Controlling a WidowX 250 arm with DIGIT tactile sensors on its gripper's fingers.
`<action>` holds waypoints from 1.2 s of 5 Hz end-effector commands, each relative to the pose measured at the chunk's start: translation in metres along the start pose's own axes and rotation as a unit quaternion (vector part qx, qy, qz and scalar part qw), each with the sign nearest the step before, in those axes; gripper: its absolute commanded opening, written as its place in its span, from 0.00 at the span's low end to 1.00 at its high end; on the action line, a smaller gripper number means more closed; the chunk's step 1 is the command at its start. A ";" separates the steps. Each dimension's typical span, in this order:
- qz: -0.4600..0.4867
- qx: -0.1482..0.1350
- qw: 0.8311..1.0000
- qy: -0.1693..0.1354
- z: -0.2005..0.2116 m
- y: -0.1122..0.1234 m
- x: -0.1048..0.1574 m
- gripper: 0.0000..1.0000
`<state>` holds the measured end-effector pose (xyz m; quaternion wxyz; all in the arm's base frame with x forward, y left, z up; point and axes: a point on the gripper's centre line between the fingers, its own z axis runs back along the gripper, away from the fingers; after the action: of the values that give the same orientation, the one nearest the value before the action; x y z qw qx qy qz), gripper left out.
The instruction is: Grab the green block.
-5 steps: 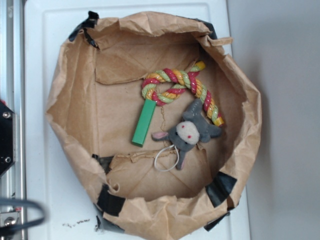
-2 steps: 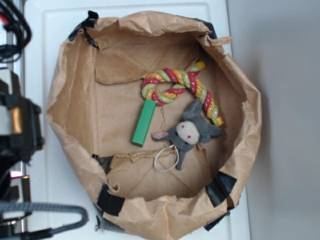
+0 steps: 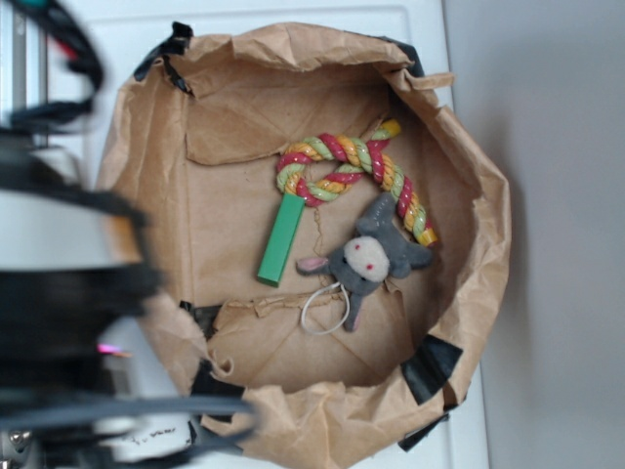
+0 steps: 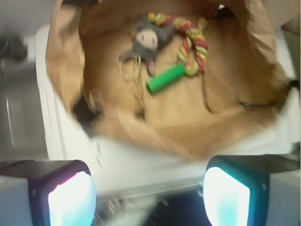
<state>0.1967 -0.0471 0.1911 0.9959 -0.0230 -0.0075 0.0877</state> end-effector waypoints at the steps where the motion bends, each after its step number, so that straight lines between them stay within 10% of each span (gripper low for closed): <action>1: 0.141 -0.032 0.989 -0.018 -0.040 0.002 0.055 1.00; 4: 0.141 -0.032 0.989 -0.018 -0.040 0.002 0.055 1.00; 6: 0.164 -0.019 0.983 -0.082 -0.103 0.032 0.063 1.00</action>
<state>0.2481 -0.0194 0.0771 0.9673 -0.0295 -0.0718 0.2414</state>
